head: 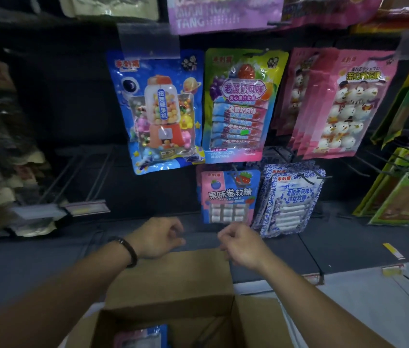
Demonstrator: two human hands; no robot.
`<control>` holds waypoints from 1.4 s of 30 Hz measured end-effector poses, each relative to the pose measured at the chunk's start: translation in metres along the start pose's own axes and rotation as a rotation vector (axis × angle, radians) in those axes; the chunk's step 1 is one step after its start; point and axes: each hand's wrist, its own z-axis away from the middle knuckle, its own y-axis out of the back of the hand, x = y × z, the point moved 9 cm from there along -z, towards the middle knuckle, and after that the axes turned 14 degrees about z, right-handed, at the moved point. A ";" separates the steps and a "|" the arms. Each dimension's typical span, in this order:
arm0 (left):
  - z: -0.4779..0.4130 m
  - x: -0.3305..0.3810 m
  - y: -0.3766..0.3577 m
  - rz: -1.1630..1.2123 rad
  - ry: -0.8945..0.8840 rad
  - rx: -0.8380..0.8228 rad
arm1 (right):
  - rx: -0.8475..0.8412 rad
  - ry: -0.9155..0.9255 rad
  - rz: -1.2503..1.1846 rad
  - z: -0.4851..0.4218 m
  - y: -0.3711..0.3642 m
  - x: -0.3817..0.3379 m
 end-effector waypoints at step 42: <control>0.191 -0.111 -0.045 -0.332 0.133 -0.506 | -0.362 -0.738 -0.392 0.115 -0.431 0.123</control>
